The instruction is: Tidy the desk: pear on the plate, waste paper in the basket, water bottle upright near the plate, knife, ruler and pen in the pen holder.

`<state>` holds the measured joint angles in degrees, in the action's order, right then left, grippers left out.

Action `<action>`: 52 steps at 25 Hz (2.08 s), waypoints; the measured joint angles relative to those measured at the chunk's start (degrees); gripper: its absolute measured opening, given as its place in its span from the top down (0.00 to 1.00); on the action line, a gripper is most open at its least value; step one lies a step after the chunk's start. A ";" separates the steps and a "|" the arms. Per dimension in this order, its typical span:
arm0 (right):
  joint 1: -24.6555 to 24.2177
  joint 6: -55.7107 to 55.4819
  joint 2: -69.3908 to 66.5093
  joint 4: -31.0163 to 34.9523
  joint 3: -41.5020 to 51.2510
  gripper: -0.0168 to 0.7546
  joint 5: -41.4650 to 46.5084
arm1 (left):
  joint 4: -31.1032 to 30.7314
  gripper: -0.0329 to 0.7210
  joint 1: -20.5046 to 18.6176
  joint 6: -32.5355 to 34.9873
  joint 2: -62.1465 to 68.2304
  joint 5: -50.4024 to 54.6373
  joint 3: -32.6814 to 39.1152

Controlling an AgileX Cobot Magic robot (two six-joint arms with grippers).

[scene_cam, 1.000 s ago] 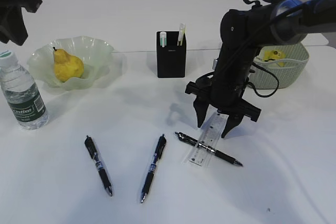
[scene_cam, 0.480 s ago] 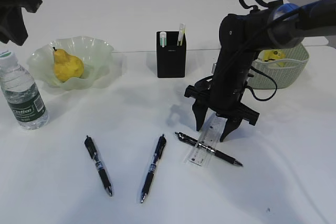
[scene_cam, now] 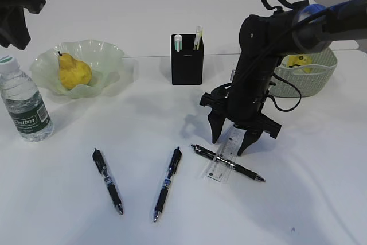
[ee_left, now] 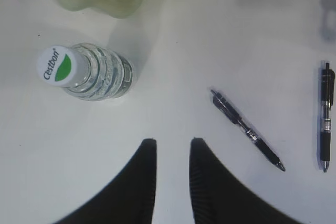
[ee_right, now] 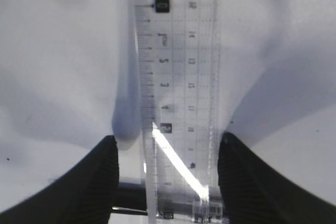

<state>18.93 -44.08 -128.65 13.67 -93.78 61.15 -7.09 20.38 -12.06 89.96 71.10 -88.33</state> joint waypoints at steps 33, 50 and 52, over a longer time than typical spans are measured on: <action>0.00 0.10 0.00 -0.45 0.00 0.59 0.20 | -0.97 0.77 0.00 0.10 0.00 0.00 0.00; 0.00 0.38 0.00 -0.45 -0.08 0.59 1.50 | -0.97 0.77 0.00 0.10 0.00 0.00 0.00; 0.00 0.74 0.00 -0.45 -0.08 0.59 1.61 | -0.97 0.77 0.00 0.10 0.00 0.00 0.00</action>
<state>18.93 -43.34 -128.65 13.22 -93.85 62.76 -8.06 20.38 -11.96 89.96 71.10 -88.33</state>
